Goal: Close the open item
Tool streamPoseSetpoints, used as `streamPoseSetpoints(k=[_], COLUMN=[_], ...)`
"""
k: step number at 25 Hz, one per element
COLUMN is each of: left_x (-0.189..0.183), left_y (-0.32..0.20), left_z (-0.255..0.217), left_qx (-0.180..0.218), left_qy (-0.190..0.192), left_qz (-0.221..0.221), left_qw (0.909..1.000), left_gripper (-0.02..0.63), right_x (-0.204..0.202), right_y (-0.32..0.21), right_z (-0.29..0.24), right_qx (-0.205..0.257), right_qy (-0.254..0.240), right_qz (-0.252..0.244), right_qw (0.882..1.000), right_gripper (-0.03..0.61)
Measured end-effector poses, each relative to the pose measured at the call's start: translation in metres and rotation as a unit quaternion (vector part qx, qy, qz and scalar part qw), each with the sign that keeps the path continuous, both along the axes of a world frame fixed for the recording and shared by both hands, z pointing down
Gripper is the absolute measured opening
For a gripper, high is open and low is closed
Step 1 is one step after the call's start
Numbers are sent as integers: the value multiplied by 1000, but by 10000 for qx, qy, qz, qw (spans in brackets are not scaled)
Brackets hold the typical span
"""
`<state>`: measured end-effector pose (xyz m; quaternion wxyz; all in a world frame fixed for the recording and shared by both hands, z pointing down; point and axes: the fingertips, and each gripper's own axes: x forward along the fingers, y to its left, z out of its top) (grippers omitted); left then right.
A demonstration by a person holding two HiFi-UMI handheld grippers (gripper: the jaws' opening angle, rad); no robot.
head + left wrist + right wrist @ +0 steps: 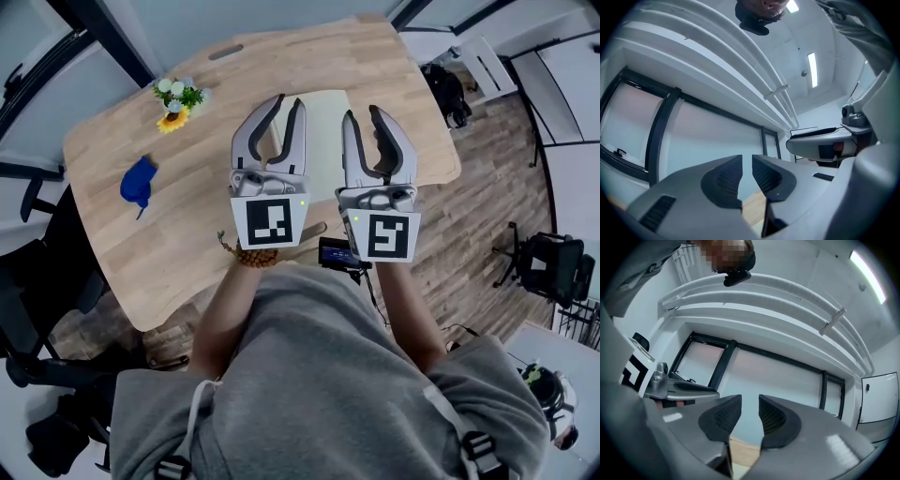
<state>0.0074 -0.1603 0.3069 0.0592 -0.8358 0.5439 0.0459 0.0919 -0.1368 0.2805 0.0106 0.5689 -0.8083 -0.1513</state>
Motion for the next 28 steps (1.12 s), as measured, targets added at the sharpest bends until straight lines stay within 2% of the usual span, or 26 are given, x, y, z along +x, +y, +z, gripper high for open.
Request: streamPoseSetpoints(k=[7,28], left_x=[0,-2], left_y=[2,-8], left_z=[15,84], left_qx=[-88,-706], left_qy=[-38,-324], left_qz=[-74,-245], left_qw=[9999,9967], left_gripper=[60,54], right_x=[1,16], right_y=[5,2], right_z=[14,97], right_qx=[16,-796], right_qy=[-29,39], right_qz=[165,375], right_qw=[9999,9961], right_gripper=[103,12])
